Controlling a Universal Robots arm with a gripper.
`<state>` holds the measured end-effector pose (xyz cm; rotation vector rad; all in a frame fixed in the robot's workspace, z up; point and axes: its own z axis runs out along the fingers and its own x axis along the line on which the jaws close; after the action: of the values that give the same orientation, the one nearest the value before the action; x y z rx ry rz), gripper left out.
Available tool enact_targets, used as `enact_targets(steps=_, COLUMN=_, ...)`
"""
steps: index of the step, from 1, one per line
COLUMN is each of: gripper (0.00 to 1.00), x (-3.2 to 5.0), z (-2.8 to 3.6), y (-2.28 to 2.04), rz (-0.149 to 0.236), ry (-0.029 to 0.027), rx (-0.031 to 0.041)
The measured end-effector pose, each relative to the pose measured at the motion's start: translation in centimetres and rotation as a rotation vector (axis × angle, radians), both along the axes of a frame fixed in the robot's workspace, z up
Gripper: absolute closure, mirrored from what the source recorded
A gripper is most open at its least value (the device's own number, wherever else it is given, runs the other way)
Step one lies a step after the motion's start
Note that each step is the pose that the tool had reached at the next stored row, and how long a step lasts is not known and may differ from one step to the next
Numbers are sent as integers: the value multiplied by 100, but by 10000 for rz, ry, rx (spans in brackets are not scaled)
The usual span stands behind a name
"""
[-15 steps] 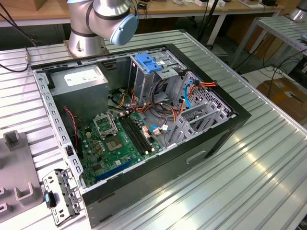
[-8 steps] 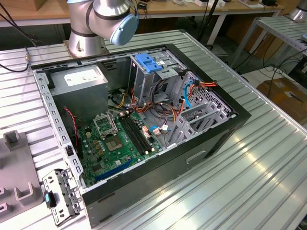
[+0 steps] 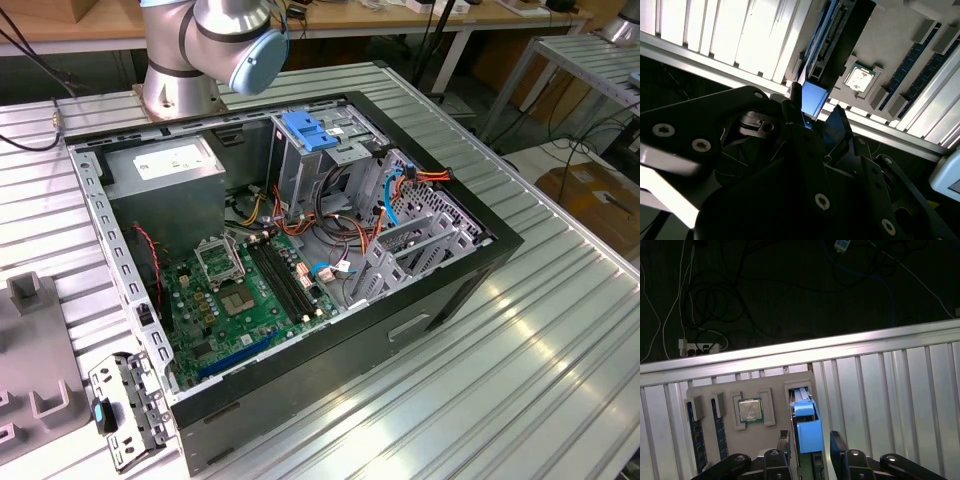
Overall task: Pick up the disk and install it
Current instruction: 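Pick up the disk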
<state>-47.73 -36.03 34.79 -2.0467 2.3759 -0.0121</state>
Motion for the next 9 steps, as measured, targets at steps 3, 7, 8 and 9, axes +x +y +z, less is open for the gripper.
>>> enact_targets(steps=3, gripper=55, x=0, z=-10, y=0, rz=0, ry=-1, rx=1)
enact_targets(steps=7, gripper=55, x=0, z=-11, y=0, rz=0, ry=-1, rx=1)
enact_targets(steps=8, gripper=55, x=0, z=-11, y=0, rz=0, ry=-1, rx=0)
enact_targets(steps=9, gripper=55, x=0, z=-11, y=0, rz=0, ry=-1, rx=1)
